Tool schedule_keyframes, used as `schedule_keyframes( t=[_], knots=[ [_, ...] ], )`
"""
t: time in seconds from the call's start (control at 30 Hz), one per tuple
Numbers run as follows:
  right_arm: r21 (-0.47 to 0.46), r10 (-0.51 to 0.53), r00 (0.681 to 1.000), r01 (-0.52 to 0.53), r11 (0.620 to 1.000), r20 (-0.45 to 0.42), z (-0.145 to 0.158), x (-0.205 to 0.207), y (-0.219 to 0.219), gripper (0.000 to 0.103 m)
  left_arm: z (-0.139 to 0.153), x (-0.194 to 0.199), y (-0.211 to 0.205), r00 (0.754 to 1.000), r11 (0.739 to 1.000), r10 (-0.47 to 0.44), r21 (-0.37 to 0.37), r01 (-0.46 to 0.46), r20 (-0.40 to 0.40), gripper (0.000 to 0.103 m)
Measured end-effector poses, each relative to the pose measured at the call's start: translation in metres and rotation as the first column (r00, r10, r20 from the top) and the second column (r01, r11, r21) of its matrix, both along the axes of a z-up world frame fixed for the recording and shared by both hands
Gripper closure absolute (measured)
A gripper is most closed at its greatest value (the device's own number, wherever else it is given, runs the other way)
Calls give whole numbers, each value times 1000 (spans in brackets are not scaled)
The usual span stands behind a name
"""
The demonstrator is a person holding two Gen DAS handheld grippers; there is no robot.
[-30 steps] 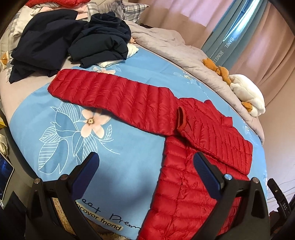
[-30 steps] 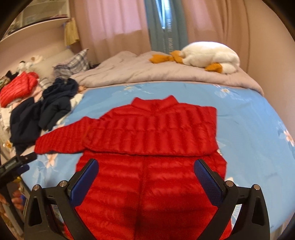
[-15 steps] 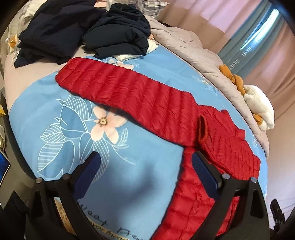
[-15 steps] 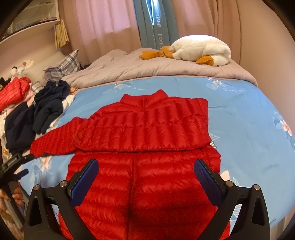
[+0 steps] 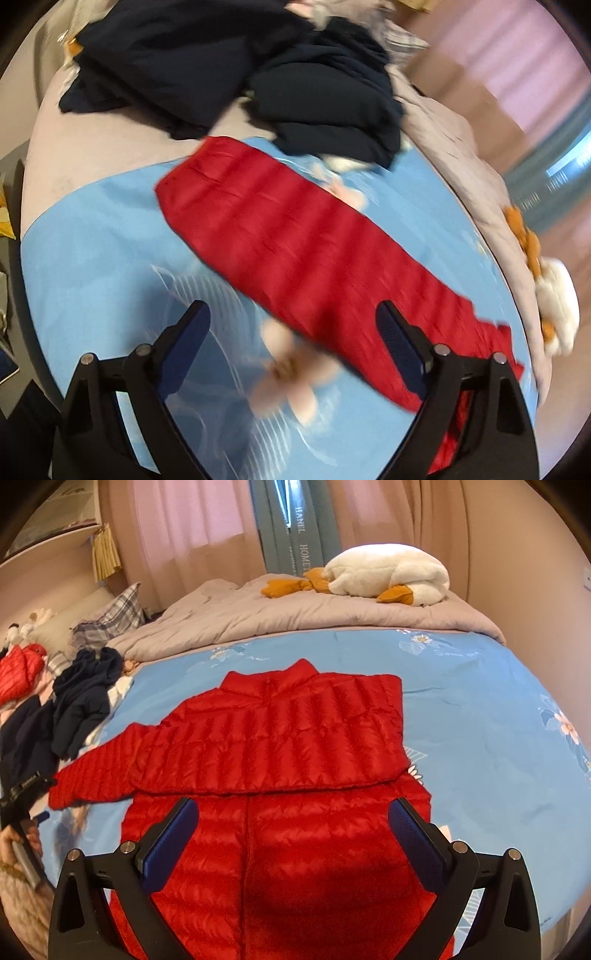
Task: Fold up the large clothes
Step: 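Close the left tool on the cuff of the outstretched sleeve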
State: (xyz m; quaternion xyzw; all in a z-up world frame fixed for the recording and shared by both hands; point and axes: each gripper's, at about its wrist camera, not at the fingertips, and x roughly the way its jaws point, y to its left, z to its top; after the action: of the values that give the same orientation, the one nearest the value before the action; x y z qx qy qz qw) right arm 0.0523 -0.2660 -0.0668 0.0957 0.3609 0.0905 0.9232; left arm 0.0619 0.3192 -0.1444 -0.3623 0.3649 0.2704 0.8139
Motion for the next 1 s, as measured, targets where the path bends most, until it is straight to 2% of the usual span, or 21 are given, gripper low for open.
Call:
schedule_keyframes(
  t=[0.07,0.27,0.4,0.47,0.5,0.57,0.6,0.67,0.7,0.87,1.0],
  knots=[
    [0,-4,1000,4,1000,-10,-2,5,1,1,-11,5,18,999,1000,29,-5,-29,-35,25],
    [-18,4,999,-5,1000,-35,-8,14,8,1,-38,7,53,994,993,98,-63,-101,-47,25],
    [-18,7,999,-8,1000,-42,-9,19,11,1,-38,12,57,994,994,110,-18,-110,-18,25],
    [-25,11,999,-12,1000,-46,-9,21,14,1,-40,17,63,994,994,110,-20,-110,-4,27],
    [-28,13,999,-14,1000,-46,-10,21,15,1,-40,18,66,994,994,112,-19,-111,5,30],
    [-28,17,999,-18,999,-48,-10,22,17,1,-41,20,71,992,992,125,-7,-125,-9,51],
    [-26,19,999,-20,999,-48,-10,22,18,1,-41,20,71,991,992,129,6,-129,-23,56],
    [-23,25,998,-26,999,-50,-11,23,19,1,-42,22,70,993,993,115,15,-115,-15,86],
    [-23,25,998,-26,999,-50,-11,24,19,1,-44,21,70,994,994,110,-7,-110,0,92],
    [-13,24,999,-25,1000,-36,-6,22,19,1,-29,20,61,993,993,114,25,-114,20,98],
    [-24,20,1000,-20,1000,-9,0,17,18,1,4,12,46,993,991,99,89,-104,56,98]
  ],
)
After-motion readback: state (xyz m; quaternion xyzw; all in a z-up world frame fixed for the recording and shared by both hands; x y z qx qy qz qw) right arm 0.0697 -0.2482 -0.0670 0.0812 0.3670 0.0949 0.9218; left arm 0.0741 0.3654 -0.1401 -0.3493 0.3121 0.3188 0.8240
